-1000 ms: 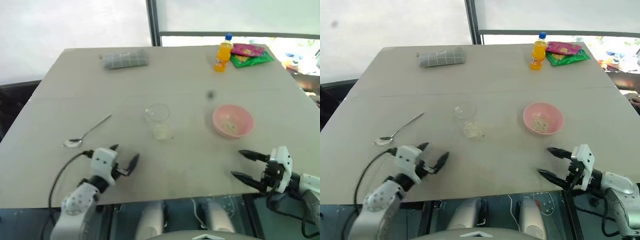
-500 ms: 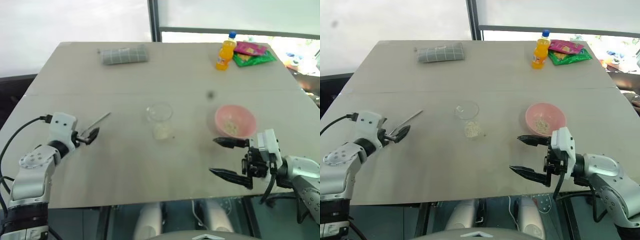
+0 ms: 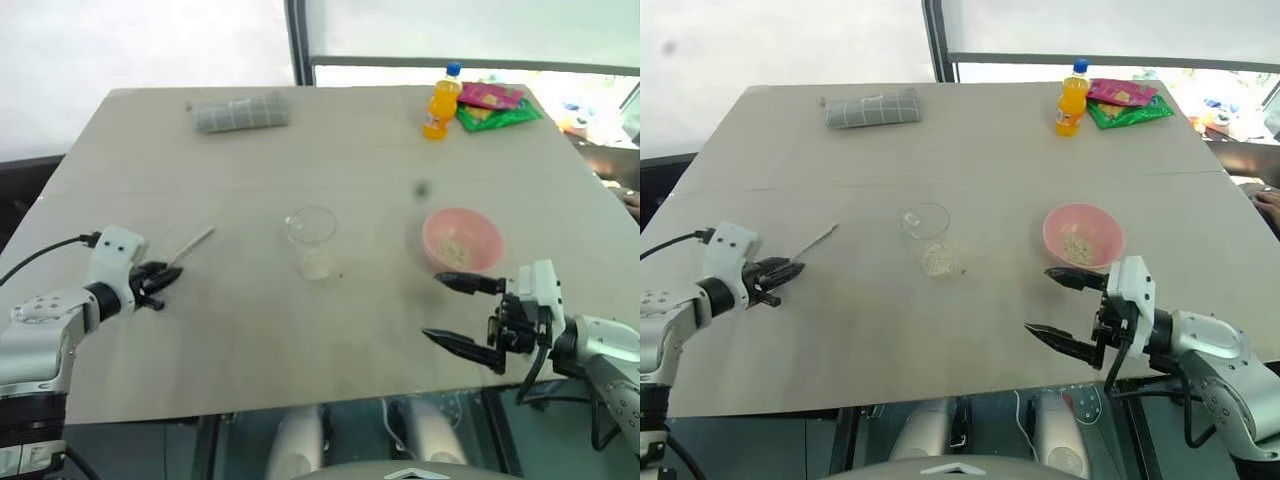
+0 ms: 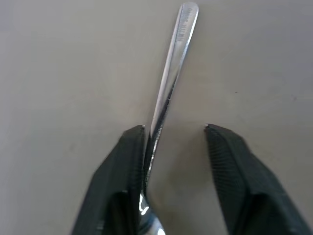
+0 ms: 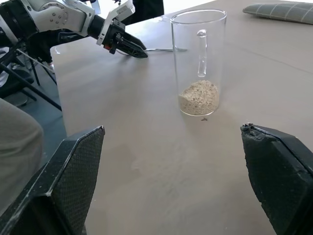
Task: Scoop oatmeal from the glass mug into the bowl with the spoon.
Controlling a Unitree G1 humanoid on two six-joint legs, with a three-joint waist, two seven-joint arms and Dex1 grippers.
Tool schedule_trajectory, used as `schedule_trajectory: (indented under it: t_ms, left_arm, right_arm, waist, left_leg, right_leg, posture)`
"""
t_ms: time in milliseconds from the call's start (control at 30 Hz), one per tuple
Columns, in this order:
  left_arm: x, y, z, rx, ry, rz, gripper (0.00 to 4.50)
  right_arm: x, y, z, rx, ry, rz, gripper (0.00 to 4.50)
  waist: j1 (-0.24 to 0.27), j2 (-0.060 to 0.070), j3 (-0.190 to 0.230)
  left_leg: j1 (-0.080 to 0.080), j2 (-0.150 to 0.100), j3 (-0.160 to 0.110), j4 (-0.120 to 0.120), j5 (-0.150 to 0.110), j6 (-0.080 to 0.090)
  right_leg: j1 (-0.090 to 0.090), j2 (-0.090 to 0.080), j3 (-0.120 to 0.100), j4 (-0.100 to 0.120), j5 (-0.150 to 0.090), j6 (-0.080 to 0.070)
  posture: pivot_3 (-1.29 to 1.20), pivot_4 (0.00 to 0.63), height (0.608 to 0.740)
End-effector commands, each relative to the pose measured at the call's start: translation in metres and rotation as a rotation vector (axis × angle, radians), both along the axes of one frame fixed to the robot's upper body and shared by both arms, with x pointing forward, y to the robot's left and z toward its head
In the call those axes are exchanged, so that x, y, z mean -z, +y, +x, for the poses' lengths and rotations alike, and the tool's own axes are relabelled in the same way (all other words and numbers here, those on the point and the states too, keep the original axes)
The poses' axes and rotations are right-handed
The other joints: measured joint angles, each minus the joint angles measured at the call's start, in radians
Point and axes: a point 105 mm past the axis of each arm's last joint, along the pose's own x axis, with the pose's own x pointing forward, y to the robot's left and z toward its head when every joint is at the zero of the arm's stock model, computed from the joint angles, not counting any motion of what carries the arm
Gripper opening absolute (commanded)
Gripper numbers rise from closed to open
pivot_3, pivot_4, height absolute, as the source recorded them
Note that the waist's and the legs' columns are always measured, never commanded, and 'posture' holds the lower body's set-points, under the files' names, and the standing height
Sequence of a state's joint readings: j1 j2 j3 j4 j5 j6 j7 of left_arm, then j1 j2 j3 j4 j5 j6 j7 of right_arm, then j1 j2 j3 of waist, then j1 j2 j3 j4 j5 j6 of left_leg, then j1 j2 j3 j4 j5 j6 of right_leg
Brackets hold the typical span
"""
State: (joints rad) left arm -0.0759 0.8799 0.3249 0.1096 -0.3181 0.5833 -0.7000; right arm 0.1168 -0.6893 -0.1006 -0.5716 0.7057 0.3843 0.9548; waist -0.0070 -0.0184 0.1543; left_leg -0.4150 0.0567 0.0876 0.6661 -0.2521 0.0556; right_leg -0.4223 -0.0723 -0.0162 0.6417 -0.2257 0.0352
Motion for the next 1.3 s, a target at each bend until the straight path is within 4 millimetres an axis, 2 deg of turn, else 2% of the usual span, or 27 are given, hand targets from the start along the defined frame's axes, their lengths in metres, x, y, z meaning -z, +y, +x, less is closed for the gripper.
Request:
schedule_trajectory:
  t_ms: [33,100,200,333,400,467,533,633,700,767,833,900,967,1133,1300]
  left_arm:
    - [0.026,0.02,-0.013,-0.116,0.109,0.039,0.07]
    - [0.024,0.02,-0.011,-0.127,0.082,0.047,0.07]
    - [0.007,0.01,0.0,-0.112,-0.054,0.05,0.07]
    - [-0.035,-0.003,0.02,-0.13,-0.302,0.016,0.07]
    - [-0.066,-0.011,0.031,-0.13,-0.427,0.035,0.07]
    - [-0.097,-0.023,0.042,-0.109,-0.536,0.053,0.07]
    - [-0.123,-0.036,0.051,-0.075,-0.624,0.069,0.07]
    - [-0.162,-0.068,0.063,0.027,-0.752,0.099,0.07]
    - [-0.181,-0.088,0.068,0.097,-0.818,0.115,0.07]
    - [-0.2,-0.117,0.069,0.218,-0.895,0.173,0.07]
    - [-0.21,-0.139,0.069,0.311,-0.938,0.165,0.07]
    - [-0.218,-0.163,0.066,0.416,-0.971,0.116,0.07]
    - [-0.223,-0.185,0.062,0.521,-0.996,0.076,0.07]
    - [-0.217,-0.217,0.056,0.695,-0.977,0.028,0.07]
    - [-0.213,-0.231,0.05,0.774,-0.978,-0.032,0.07]
  right_arm:
    - [-0.01,-0.005,0.005,0.019,-0.063,-0.001,4.5]
    - [-0.009,-0.006,0.007,0.019,-0.068,-0.009,4.5]
    - [-0.012,-0.006,0.01,0.024,-0.073,-0.007,4.5]
    - [-0.023,-0.01,0.018,0.052,-0.098,0.013,4.5]
    - [-0.031,-0.022,0.043,0.209,-0.128,-0.023,4.5]
    - [-0.049,-0.031,0.065,0.338,-0.151,0.004,4.5]
    - [-0.071,-0.033,0.08,0.406,-0.159,0.065,4.5]
    - [-0.102,-0.026,0.102,0.467,-0.141,0.119,4.5]
    - [-0.116,-0.019,0.113,0.478,-0.119,0.126,4.5]
    - [-0.139,-0.007,0.125,0.479,-0.084,0.207,4.5]
    - [-0.159,0.008,0.131,0.441,-0.048,0.28,4.5]
    - [-0.18,0.028,0.133,0.363,-0.027,0.371,4.5]
    - [-0.192,0.045,0.136,0.316,0.023,0.447,4.5]
    - [-0.195,0.074,0.141,0.256,0.069,0.457,4.5]
    - [-0.196,0.088,0.143,0.202,0.118,0.496,4.5]
  waist:
    - [-0.003,0.002,-0.001]
    - [-0.005,0.003,-0.002]
    - [-0.005,0.007,-0.003]
    - [0.003,0.005,-0.002]
    - [0.01,-0.001,0.001]
    - [0.02,-0.009,0.004]
    - [0.022,-0.009,0.004]
    - [0.021,-0.009,0.005]
    - [0.02,-0.009,0.005]
    - [0.018,-0.009,0.005]
    - [0.015,-0.009,0.005]
    - [0.015,-0.009,0.005]
    - [0.016,-0.008,0.005]
    - [0.016,-0.008,0.005]
    - [0.014,-0.008,0.005]
  left_leg:
    - [0.0,0.0,0.0,0.0,0.0,0.0]
    - [0.001,0.0,0.0,0.0,0.0,0.0]
    - [0.001,0.0,0.0,0.0,0.0,0.001]
    - [0.0,0.0,0.0,0.001,0.001,0.002]
    - [-0.001,0.0,0.0,0.002,0.001,0.002]
    - [-0.002,0.0,0.0,0.003,0.001,0.001]
    - [-0.004,-0.001,0.0,0.004,0.001,0.0]
    - [-0.006,-0.002,0.001,0.004,0.002,0.001]
    - [-0.006,-0.002,0.002,0.003,0.005,-0.003]
    - [-0.007,-0.003,0.002,0.002,0.005,-0.003]
    - [-0.008,-0.003,0.005,0.002,0.005,-0.003]
    - [-0.017,-0.004,0.008,0.003,0.005,-0.003]
    - [-0.018,-0.003,0.009,0.004,0.006,-0.004]
    - [-0.018,-0.002,0.009,0.003,0.006,-0.004]
    - [-0.019,-0.002,0.011,0.005,0.006,-0.003]
  right_leg:
    - [0.0,0.0,0.0,0.001,0.0,0.0]
    - [0.0,0.0,0.0,0.001,0.0,0.0]
    - [0.0,0.0,0.0,0.001,0.0,0.0]
    - [0.0,0.0,0.0,0.001,0.0,0.0]
    - [0.0,0.0,-0.001,0.001,0.0,0.0]
    - [0.0,0.0,-0.001,0.001,0.001,-0.001]
    - [-0.001,0.0,-0.001,0.001,0.002,-0.002]
    - [-0.001,0.0,-0.001,0.0,0.002,-0.002]
    - [-0.001,0.002,-0.001,0.0,0.002,-0.001]
    - [-0.002,0.003,-0.001,0.0,0.003,0.001]
    - [-0.003,0.005,0.0,0.0,0.004,0.003]
    - [-0.012,0.007,0.0,0.002,0.005,0.004]
    - [-0.014,0.009,-0.001,0.003,0.005,0.005]
    - [-0.014,0.01,-0.001,0.002,0.005,0.005]
    - [-0.014,0.01,0.001,0.002,0.007,0.008]
  posture:
    - [0.0,0.15,0.74]
    - [0.0,0.15,0.74]
    - [0.0,0.15,0.74]
    - [0.0,0.15,0.74]
    - [0.0,0.15,0.74]
    - [0.0,0.15,0.74]
    - [0.0,0.15,0.74]
    - [0.0,0.15,0.74]
    - [0.0,0.15,0.74]
    - [0.0,0.15,0.74]
    - [0.0,0.15,0.74]
    - [0.0,0.15,0.74]
    - [0.0,0.15,0.74]
    - [0.0,0.15,0.74]
    - [0.0,0.15,0.74]
